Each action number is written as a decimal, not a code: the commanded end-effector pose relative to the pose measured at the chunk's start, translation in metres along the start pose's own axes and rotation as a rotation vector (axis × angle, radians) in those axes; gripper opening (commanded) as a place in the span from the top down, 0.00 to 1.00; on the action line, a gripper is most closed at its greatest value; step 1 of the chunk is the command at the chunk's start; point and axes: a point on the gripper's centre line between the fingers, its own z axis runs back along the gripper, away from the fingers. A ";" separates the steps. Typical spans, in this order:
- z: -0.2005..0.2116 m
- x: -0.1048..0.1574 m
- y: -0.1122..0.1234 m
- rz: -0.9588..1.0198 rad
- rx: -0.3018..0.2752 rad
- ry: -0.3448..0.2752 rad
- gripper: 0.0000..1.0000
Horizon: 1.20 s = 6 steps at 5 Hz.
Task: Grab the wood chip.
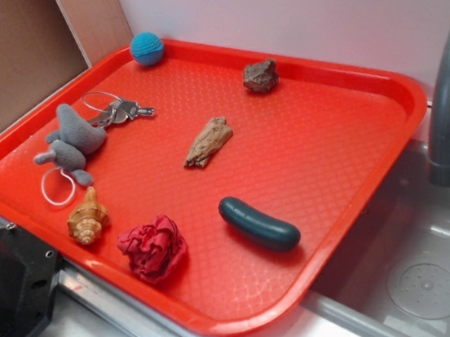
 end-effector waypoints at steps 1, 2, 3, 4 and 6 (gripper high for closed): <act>0.000 0.000 0.000 0.000 0.000 0.000 0.00; -0.054 0.036 0.005 0.133 -0.082 -0.052 0.00; -0.106 0.054 0.004 0.218 -0.040 -0.048 0.00; -0.137 0.074 -0.006 0.253 -0.046 -0.019 0.00; -0.189 0.080 -0.041 0.163 0.075 0.033 0.00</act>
